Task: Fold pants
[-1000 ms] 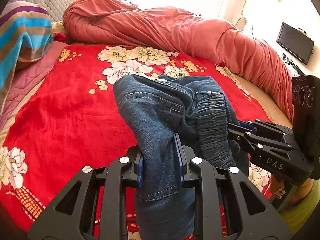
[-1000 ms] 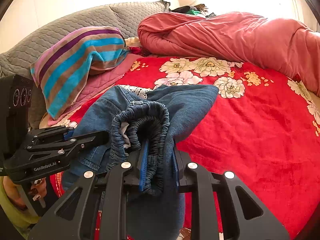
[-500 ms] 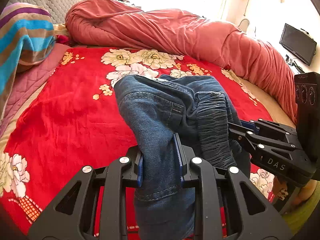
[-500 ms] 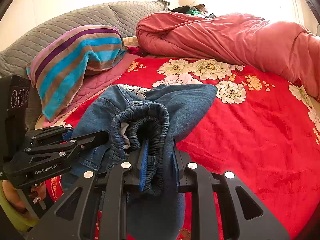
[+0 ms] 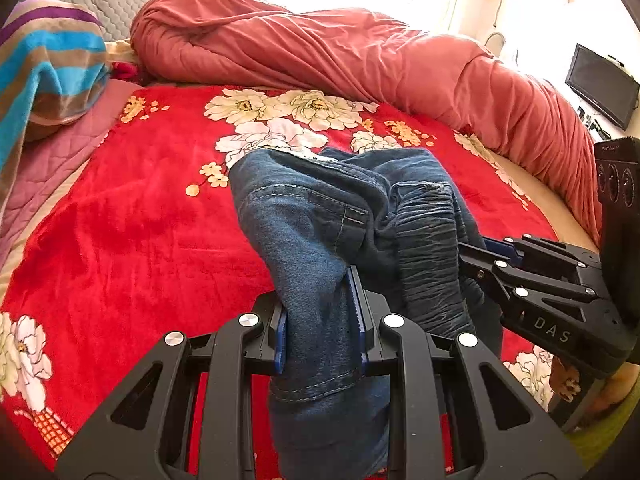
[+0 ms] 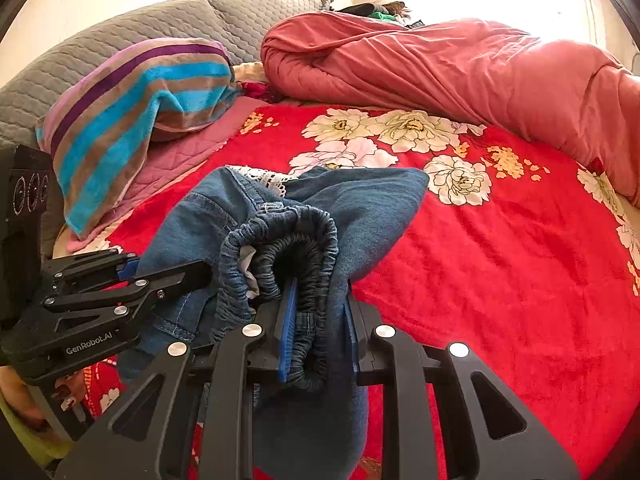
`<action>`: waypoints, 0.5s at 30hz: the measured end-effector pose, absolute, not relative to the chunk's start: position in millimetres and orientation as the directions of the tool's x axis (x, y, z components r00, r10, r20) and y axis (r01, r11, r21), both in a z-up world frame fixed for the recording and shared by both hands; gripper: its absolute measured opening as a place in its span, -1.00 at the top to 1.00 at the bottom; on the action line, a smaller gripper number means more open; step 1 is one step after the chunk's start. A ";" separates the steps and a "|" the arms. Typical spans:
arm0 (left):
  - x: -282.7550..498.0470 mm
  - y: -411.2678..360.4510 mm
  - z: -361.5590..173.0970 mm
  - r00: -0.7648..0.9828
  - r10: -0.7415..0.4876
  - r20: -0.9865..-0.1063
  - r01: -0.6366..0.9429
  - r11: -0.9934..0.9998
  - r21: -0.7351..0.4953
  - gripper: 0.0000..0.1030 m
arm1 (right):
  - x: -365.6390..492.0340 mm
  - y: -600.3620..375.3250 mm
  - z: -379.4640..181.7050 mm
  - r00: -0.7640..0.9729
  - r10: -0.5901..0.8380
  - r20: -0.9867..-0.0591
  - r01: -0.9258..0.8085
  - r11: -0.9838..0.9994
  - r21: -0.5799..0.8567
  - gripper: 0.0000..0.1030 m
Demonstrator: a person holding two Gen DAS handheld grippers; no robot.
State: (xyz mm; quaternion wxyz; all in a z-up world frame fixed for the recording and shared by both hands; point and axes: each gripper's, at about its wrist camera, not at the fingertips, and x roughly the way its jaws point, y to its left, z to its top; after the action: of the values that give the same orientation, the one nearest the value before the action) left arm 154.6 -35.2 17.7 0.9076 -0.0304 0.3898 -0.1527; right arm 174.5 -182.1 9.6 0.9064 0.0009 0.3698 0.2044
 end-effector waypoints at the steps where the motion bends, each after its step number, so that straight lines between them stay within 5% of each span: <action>1: 156.1 -35.4 16.3 0.648 -0.299 -0.701 0.253 0.952 -0.172 0.67 | 175.7 -181.8 8.4 0.643 0.367 -0.673 -0.367 0.918 0.150 0.62; 15: 169.6 -35.4 -0.9 0.628 -0.287 -0.723 0.243 0.955 -0.169 0.67 | 190.0 -180.2 -7.0 0.633 0.324 -0.703 -0.336 0.933 0.127 0.62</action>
State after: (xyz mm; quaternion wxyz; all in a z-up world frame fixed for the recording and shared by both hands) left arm 169.6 -35.4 -0.9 0.9018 -0.0275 0.4054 -0.1469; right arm 190.0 -180.2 -7.0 0.9035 -0.0080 0.3875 0.1827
